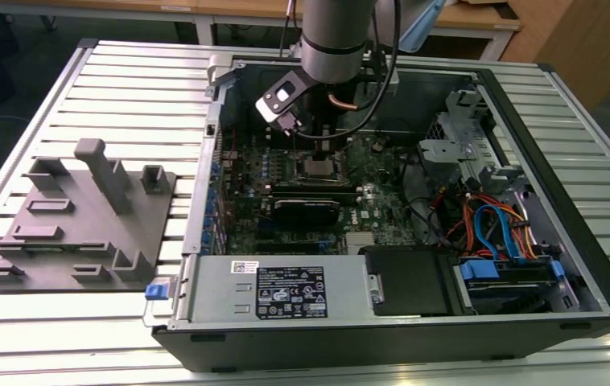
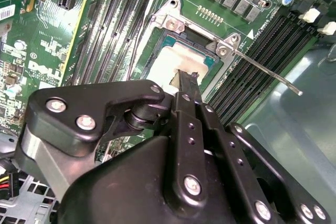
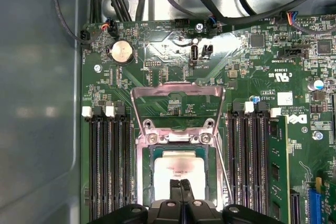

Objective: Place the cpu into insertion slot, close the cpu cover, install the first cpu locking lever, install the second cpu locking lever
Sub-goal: 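Close the cpu cover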

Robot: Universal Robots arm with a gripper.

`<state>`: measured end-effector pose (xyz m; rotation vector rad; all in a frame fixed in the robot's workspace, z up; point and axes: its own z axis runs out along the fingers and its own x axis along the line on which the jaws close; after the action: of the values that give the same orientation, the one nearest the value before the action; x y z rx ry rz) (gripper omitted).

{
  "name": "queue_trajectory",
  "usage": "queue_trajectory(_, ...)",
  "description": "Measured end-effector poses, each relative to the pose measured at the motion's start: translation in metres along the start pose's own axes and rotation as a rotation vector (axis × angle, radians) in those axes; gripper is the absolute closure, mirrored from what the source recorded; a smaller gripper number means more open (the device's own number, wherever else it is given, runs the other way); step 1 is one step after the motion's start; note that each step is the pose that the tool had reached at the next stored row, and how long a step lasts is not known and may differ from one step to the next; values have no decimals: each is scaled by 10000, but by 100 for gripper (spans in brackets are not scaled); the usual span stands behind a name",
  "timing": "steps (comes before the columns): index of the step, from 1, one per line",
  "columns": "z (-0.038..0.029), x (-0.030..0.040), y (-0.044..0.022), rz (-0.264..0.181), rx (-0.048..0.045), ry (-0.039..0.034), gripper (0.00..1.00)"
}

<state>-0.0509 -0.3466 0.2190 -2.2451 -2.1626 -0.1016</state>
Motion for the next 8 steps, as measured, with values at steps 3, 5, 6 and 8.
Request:
queue_trajectory(3, -25, 2, 1, -1, -1, 2, 89)
queue_trajectory(5, -57, 4, 2, 0, -1, 2, 89)
queue_trajectory(6, -74, 5, 2, -1, -1, 3, 89)
queue_trajectory(8, -81, 6, 3, -1, -2, 4, 89)
